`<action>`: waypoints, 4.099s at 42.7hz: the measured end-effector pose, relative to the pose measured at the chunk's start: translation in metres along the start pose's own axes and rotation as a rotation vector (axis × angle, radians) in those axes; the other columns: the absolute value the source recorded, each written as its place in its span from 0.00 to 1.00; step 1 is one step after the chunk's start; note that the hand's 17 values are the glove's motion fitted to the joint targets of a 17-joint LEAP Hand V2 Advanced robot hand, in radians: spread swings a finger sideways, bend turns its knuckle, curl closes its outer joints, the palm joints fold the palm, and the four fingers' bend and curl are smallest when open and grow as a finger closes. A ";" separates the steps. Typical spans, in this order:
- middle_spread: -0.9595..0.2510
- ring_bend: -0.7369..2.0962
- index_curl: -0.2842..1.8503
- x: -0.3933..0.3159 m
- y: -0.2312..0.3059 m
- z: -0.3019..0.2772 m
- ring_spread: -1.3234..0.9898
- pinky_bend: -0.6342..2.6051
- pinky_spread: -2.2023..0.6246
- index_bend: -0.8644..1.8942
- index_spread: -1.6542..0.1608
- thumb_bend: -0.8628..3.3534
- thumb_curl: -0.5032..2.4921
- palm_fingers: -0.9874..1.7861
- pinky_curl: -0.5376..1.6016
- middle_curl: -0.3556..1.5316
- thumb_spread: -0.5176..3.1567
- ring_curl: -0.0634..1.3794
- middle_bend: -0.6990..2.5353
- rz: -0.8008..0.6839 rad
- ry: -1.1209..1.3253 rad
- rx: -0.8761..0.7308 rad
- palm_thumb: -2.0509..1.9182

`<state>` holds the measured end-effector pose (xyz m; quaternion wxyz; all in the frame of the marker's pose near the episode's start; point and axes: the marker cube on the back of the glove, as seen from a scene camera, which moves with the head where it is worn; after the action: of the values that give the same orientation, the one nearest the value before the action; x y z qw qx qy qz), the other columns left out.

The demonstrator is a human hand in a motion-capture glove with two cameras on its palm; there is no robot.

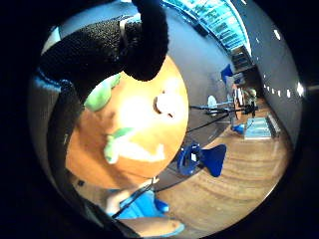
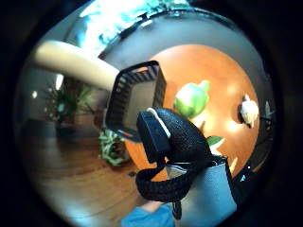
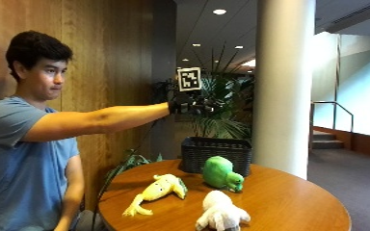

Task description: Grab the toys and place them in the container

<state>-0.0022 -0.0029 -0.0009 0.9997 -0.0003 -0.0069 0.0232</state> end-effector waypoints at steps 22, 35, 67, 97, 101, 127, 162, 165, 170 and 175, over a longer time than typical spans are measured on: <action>0.82 0.38 0.18 0.056 -0.020 0.005 0.59 0.52 0.80 0.35 0.76 0.20 0.21 0.33 0.40 0.28 0.43 0.13 0.28 0.173 0.050 -0.010 0.51; 0.81 0.38 0.19 0.132 -0.018 0.039 0.59 0.52 0.80 0.35 0.75 0.20 0.22 0.32 0.41 0.31 0.43 0.15 0.27 0.206 0.000 -0.048 0.51; 0.80 0.31 0.20 0.286 0.004 0.233 0.59 0.56 0.81 0.34 0.75 0.19 0.25 0.25 0.42 0.30 0.41 0.17 0.25 0.408 -0.012 -0.461 0.51; 0.76 0.45 0.24 0.248 0.018 0.262 0.58 0.54 0.76 0.44 0.72 0.25 0.28 0.51 0.39 0.29 0.50 0.22 0.29 0.383 -0.046 -0.298 0.62; 0.71 0.53 0.23 0.246 0.017 0.252 0.52 0.55 0.70 0.39 0.73 0.27 0.31 0.65 0.39 0.31 0.49 0.25 0.31 0.402 -0.052 -0.287 0.66; 0.49 0.56 0.30 0.112 0.000 -0.050 0.37 0.51 0.63 0.41 0.72 0.27 0.41 0.73 0.43 0.40 0.36 0.36 0.38 0.286 0.051 0.093 0.71; 0.49 0.58 0.36 -0.196 -0.076 0.036 0.39 0.54 0.63 0.31 0.72 0.21 0.43 0.62 0.46 0.47 0.36 0.41 0.33 -0.155 -0.056 -0.022 0.62; 0.60 0.58 0.36 -0.195 -0.075 0.040 0.43 0.59 0.65 0.31 0.73 0.18 0.40 0.45 0.50 0.46 0.38 0.45 0.28 -0.165 -0.042 -0.067 0.57; 0.73 0.54 0.30 -0.183 -0.073 0.038 0.49 0.65 0.69 0.31 0.74 0.18 0.37 0.35 0.50 0.43 0.39 0.41 0.27 -0.173 -0.016 -0.121 0.52; 0.80 0.50 0.27 -0.165 -0.067 0.028 0.54 0.68 0.73 0.32 0.75 0.19 0.35 0.29 0.49 0.42 0.39 0.35 0.26 -0.170 -0.016 -0.143 0.50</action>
<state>-0.1641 -0.0777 0.0253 0.9954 -0.0709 -0.0165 -0.0620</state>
